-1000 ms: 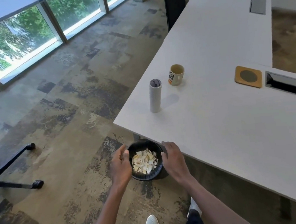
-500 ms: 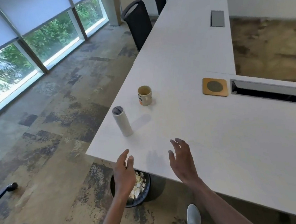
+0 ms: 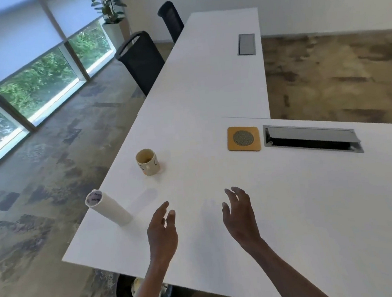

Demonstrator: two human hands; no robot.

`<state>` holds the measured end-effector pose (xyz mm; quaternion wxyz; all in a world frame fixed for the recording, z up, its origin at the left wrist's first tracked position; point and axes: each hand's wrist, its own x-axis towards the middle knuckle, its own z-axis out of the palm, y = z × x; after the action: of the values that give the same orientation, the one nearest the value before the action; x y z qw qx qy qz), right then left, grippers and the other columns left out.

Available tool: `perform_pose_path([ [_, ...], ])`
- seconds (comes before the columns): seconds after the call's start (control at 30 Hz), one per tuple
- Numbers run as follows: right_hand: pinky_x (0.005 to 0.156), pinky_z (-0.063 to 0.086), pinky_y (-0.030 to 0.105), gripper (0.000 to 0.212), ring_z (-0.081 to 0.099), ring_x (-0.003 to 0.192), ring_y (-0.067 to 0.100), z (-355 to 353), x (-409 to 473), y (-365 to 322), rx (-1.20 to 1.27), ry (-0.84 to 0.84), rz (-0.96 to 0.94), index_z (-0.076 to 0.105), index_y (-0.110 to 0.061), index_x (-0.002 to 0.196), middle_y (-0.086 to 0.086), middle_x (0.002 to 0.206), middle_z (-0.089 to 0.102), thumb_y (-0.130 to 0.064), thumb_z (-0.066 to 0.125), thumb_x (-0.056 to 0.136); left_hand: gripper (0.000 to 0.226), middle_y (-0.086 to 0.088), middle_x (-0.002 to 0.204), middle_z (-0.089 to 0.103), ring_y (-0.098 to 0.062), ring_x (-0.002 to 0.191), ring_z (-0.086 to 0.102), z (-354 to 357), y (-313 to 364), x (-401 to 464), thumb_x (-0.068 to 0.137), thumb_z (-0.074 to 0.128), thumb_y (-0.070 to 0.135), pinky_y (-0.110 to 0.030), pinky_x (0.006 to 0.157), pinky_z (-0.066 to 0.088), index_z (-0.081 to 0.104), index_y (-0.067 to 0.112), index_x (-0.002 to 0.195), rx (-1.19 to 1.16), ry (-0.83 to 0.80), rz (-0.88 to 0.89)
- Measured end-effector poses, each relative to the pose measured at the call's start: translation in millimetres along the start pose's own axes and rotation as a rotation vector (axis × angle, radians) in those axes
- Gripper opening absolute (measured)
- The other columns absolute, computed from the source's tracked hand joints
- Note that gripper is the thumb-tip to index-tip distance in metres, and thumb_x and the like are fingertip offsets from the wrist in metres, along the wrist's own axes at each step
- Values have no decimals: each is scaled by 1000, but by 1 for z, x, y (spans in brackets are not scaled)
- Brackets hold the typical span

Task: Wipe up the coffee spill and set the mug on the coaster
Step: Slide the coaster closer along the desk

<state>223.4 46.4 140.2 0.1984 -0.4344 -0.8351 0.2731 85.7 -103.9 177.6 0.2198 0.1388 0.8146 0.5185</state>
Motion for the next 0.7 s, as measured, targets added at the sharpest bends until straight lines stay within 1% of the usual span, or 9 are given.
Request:
perform_pose_path([
  [0.13,107,43,35,40,43,130,26,-16,20,17,3,37,21,53,-6,135,12,139,48,-16,54,96,37,-2,144,58,-19,132,54,32,15,7,103,54,17,-31,108,40,57,16,139,19,-30,26],
  [0.33,107,42,31,39,43,131,24,-23,52,38,14,75,69,53,-6,135,10,139,50,-17,53,97,37,-1,139,62,-18,127,58,71,32,34,102,54,14,-26,102,41,56,15,139,-3,-64,28],
  [0.4,107,41,31,39,44,130,25,-23,66,44,7,84,76,53,-5,135,12,137,52,-16,53,97,38,-2,137,63,-19,124,59,83,36,49,102,54,13,-29,102,44,55,13,140,-15,-66,30],
  [0.5,105,43,33,39,48,127,26,-25,91,51,7,108,87,54,-3,133,13,133,55,-13,55,96,41,-3,137,63,-20,122,60,101,45,76,102,54,13,-45,105,49,50,13,143,-24,-90,32],
  [0.7,101,43,34,38,52,121,28,-24,146,67,-15,152,140,55,-2,132,13,126,60,-12,55,96,50,-7,140,61,-25,126,59,135,64,139,102,53,12,-51,105,48,39,8,150,9,-136,101],
])
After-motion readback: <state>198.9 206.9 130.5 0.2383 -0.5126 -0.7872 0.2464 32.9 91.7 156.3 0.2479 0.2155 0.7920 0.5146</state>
